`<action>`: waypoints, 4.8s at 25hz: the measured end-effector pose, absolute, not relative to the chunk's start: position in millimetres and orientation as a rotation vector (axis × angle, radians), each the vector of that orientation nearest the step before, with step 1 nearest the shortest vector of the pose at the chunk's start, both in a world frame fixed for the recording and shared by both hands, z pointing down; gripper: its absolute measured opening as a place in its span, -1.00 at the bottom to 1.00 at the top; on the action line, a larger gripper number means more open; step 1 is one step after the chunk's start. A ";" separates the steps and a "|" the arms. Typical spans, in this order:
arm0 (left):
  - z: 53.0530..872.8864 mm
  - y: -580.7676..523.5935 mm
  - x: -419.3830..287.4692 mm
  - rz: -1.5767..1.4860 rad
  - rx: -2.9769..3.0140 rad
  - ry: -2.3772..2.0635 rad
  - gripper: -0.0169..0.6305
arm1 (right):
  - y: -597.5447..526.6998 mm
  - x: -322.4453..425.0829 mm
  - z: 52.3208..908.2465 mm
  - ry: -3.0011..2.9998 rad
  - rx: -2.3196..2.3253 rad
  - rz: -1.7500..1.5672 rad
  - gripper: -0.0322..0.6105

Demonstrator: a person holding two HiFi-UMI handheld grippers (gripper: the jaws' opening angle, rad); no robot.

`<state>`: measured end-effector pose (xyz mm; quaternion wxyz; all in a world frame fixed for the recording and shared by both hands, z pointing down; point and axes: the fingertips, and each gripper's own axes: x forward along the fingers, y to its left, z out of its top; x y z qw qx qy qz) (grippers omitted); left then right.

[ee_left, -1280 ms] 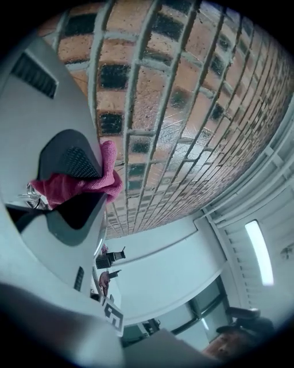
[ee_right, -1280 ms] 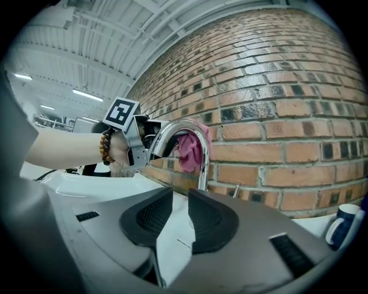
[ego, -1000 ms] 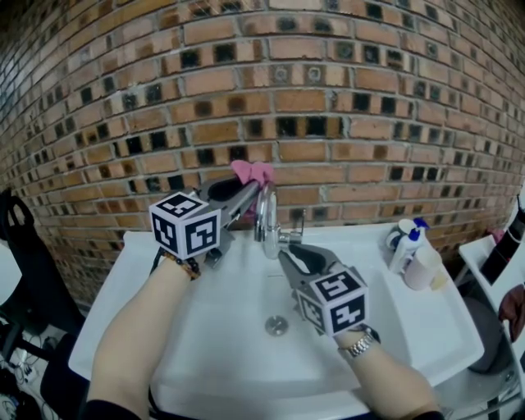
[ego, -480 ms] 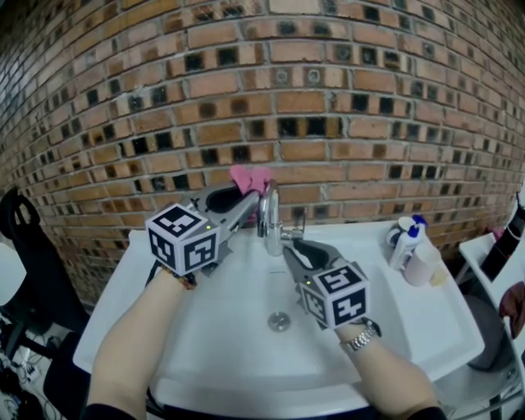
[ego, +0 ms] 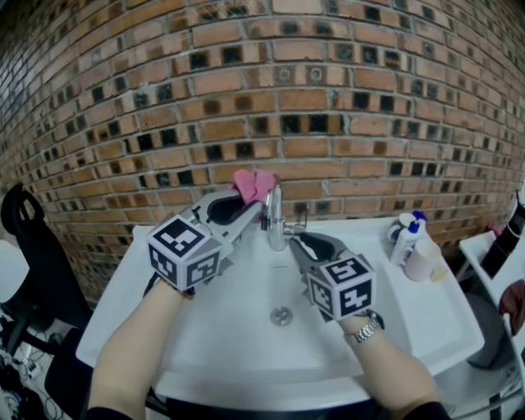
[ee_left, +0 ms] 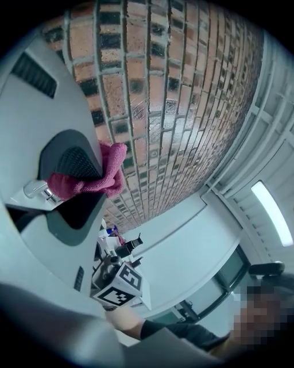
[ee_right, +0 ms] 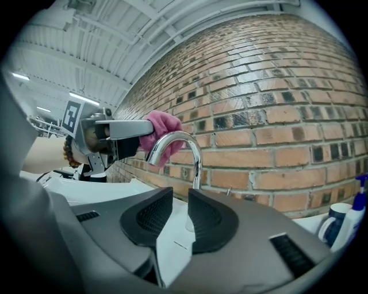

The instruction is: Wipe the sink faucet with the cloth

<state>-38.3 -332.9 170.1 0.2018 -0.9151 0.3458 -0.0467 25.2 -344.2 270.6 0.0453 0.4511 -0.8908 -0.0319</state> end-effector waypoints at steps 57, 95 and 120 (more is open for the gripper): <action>242.7 -200.4 -5.5 0.024 -3.158 0.053 -0.74 | -204.5 -15.9 250.6 -2.872 0.299 -0.423 0.09; 223.0 -298.1 -59.6 0.174 -2.864 0.853 -0.60 | -371.7 13.8 172.3 -2.778 1.325 -0.570 -0.73; 245.6 -327.6 -67.0 0.212 -2.884 0.982 -0.64 | -455.7 28.4 252.0 -2.451 1.510 -0.271 -0.74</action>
